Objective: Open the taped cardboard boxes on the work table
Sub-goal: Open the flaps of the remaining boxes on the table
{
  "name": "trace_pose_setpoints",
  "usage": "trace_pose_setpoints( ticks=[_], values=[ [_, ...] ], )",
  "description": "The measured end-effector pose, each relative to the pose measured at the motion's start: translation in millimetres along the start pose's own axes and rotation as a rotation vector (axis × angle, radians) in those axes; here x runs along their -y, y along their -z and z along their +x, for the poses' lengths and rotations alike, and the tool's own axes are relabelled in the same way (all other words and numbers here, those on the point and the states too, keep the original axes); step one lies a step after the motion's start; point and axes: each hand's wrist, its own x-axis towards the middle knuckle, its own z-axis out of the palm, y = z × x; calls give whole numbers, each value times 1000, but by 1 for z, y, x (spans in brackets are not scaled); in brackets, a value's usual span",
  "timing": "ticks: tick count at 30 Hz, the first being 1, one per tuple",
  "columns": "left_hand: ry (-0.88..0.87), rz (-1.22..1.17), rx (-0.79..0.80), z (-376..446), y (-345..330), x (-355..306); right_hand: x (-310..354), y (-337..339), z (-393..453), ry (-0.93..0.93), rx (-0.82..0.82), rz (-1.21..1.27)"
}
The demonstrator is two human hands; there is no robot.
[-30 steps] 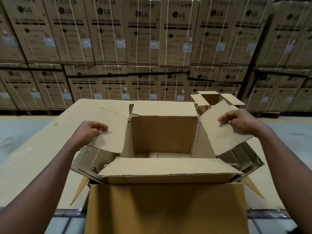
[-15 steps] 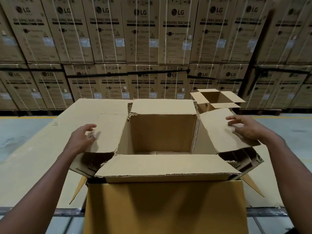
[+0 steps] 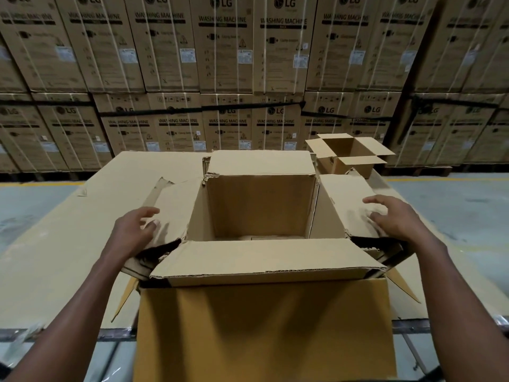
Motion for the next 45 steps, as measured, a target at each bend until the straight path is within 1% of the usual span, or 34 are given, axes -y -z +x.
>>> trace_pose_setpoints(
  ticks=[2,6,10,16,20,23,25,26,29,31,35,38,41,45],
  values=[
    [-50,-67,-13,-7,7,-23,8,4,-14,35,-25,78],
    [-158,-172,-1,-24,20,-79,26,11,-48,75,-6,209],
    [-289,-225,34,-42,20,-130,32,20,-87,112,-138,422],
    [-385,-299,189,-67,-18,-191,11,10,-143,73,-365,722],
    [-502,-361,294,-99,-50,-237,-10,1,-188,11,-505,853],
    [-610,-465,405,-135,-75,-275,-32,-7,-223,-28,-516,905],
    [-696,-526,501,-163,-94,-299,-49,-13,-245,-108,-523,935],
    [-709,-564,564,-177,-106,-310,-59,-16,-255,-156,-531,949],
    [-699,-643,738,-222,-150,-336,-93,-21,-277,-259,-551,962],
    [-661,-687,796,-246,-178,-341,-110,-19,-287,-294,-540,969],
    [-383,-786,928,-302,-248,-356,-169,4,-300,-378,-585,953],
    [-271,-766,1008,-327,-307,-370,-222,24,-304,-448,-591,929],
    [-160,-764,1003,-339,-358,-387,-276,46,-299,-498,-522,868],
    [-58,-788,955,-345,-413,-406,-332,65,-277,-558,-487,850]
  ],
)
